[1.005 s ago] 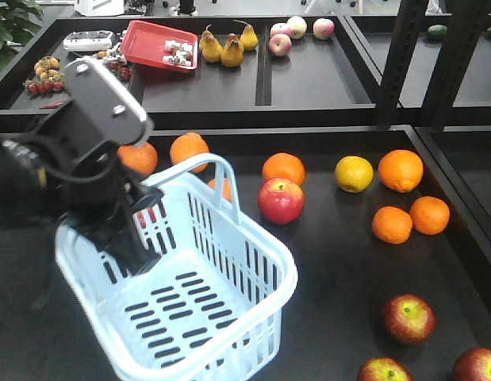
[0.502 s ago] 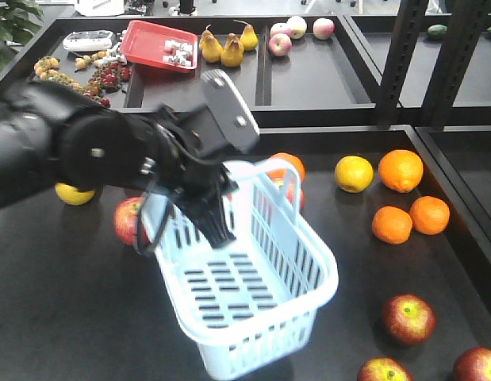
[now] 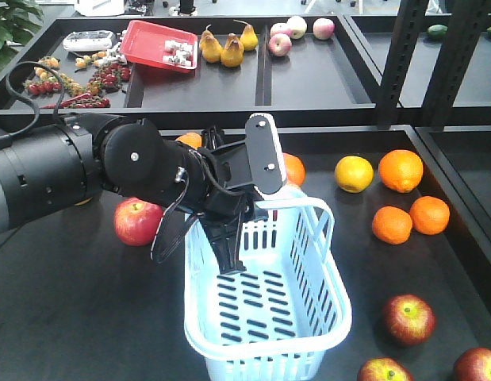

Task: Pick three apples into basket with both arms
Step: 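Swing the held basket over the table and lower it with the left gripper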

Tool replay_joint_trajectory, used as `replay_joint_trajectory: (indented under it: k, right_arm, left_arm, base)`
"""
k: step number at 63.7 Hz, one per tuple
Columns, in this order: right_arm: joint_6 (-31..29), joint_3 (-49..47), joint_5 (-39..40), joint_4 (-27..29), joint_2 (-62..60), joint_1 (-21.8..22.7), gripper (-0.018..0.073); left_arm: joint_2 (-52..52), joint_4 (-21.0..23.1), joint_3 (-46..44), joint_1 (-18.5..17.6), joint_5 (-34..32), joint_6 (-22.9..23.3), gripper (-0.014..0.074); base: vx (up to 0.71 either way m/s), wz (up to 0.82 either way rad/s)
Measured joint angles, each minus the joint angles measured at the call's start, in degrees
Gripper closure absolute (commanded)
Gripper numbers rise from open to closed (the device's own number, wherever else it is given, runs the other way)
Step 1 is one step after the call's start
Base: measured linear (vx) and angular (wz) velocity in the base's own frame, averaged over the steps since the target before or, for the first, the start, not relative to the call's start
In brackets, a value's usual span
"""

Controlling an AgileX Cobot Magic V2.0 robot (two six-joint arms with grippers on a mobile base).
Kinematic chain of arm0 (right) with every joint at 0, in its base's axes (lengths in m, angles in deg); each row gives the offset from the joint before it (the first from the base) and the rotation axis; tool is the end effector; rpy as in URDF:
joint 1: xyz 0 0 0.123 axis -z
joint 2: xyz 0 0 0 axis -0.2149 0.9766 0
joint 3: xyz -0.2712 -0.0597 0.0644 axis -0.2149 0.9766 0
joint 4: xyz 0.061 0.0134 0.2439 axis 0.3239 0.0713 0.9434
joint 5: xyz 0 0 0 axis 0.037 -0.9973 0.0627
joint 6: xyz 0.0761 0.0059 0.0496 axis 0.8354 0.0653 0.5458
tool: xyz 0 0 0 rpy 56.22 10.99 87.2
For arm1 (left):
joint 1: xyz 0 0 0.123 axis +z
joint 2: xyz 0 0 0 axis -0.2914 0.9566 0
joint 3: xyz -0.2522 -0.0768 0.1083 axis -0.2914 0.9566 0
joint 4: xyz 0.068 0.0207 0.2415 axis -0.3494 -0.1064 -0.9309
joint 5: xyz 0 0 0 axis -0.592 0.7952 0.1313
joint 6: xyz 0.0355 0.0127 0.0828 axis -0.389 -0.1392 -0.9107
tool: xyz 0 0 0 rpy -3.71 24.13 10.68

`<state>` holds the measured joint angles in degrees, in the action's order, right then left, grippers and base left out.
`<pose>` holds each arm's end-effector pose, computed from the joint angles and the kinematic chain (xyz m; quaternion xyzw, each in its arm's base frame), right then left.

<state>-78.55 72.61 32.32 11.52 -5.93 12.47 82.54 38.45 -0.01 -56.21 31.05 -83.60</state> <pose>0.0568 0.0000 0.1950 0.0201 0.7162 0.0196 0.6973 0.2868 -0.2543 0.2938 0.6291 0.6814 -0.0687 0.3677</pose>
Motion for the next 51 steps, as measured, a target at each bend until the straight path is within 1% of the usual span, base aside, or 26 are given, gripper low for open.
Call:
replay_joint_trajectory:
  k: [18, 35, 44, 51]
  right_arm:
    - [0.00, 0.00, 0.00, 0.00, 0.00, 0.00, 0.0563]
    - [0.00, 0.00, 0.00, 0.00, 0.00, 0.00, 0.0563]
    - [0.00, 0.00, 0.00, 0.00, 0.00, 0.00, 0.0563]
    - [0.00, 0.00, 0.00, 0.00, 0.00, 0.00, 0.0563]
  left_arm:
    - [3.52, -0.99, 0.00, 0.00, -0.65, -0.27, 0.0603]
    - [3.83, -1.43, 0.00, 0.00, -0.70, -0.27, 0.0591]
    - [3.83, -1.59, 0.00, 0.00, -0.70, -0.27, 0.0545]
    - [3.83, -2.46, 0.00, 0.00, -0.63, -0.27, 0.0470]
  base:
    - [0.00, 0.00]
    - [0.00, 0.00]
    - [0.00, 0.00]
    - [0.00, 0.00]
